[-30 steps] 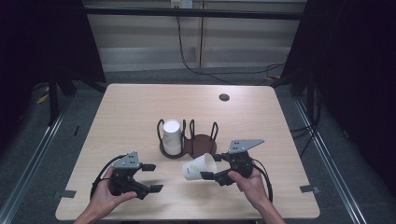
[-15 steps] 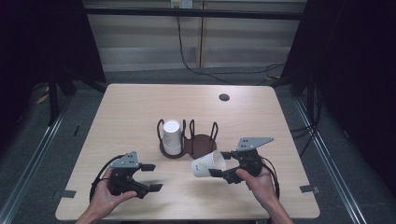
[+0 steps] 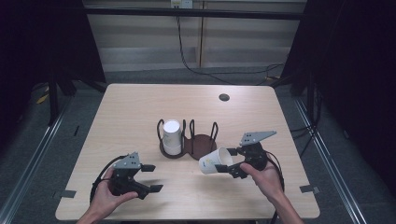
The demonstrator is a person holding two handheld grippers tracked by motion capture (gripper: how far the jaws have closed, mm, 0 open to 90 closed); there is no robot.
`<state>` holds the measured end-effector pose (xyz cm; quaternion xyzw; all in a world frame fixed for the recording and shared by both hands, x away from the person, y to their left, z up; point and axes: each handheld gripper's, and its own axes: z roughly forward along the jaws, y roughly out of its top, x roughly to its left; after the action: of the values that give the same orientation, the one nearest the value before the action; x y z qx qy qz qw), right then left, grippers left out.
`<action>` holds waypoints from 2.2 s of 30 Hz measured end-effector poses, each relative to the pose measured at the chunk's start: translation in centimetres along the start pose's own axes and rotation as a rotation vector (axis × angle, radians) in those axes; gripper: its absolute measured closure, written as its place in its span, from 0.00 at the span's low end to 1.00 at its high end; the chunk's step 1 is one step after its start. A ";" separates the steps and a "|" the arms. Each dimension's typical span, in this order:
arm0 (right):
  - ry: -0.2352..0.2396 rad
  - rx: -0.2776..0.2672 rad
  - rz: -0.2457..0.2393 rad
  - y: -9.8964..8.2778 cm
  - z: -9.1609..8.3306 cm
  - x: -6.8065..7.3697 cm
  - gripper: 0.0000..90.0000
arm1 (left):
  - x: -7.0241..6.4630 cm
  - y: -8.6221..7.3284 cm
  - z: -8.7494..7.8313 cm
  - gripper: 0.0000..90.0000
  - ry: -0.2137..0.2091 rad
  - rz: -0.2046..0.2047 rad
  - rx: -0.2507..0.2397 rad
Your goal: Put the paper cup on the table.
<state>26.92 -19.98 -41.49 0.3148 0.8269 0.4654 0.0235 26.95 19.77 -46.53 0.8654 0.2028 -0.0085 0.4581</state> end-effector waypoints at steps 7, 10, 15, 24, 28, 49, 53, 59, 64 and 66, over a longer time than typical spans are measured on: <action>-0.046 0.039 0.017 -0.1 -1.0 -0.8 0.28 | 0.1 0.0 -0.1 0.22 0.010 0.003 -0.001; -0.072 0.065 0.017 -0.2 -1.4 -1.2 0.28 | 0.1 0.0 -0.1 0.22 0.009 0.012 0.004; -0.110 0.078 0.029 -0.2 -1.8 -2.1 0.28 | 0.1 0.0 -0.1 0.22 0.012 0.021 0.006; -0.183 0.115 0.045 0.5 -2.4 -3.7 0.28 | 0.0 0.0 -0.1 0.22 0.011 0.040 0.011; -0.200 0.137 0.047 0.8 -2.3 -4.2 0.28 | -0.1 -0.1 0.0 0.22 0.012 0.043 0.012; -0.302 0.301 0.011 3.3 -1.2 -6.0 0.28 | -0.1 -0.1 0.1 0.22 0.007 0.055 0.022; -0.304 0.331 0.029 3.6 -1.1 -6.5 0.28 | -0.1 -0.1 0.2 0.22 0.004 0.059 0.035; -0.319 0.376 0.054 4.0 -0.9 -7.4 0.28 | -0.1 -0.1 0.2 0.22 0.000 0.062 0.034; -0.323 0.438 0.054 4.4 -0.3 -7.8 0.28 | -0.2 -0.1 0.3 0.22 0.001 0.058 0.036; -0.326 0.457 0.049 4.5 -0.1 -7.9 0.28 | -0.3 -0.1 0.4 0.22 0.000 0.066 0.038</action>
<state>35.47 -22.70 -39.92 0.4026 0.8878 0.2106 0.0735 26.72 19.43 -46.77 0.8802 0.1736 0.0027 0.4418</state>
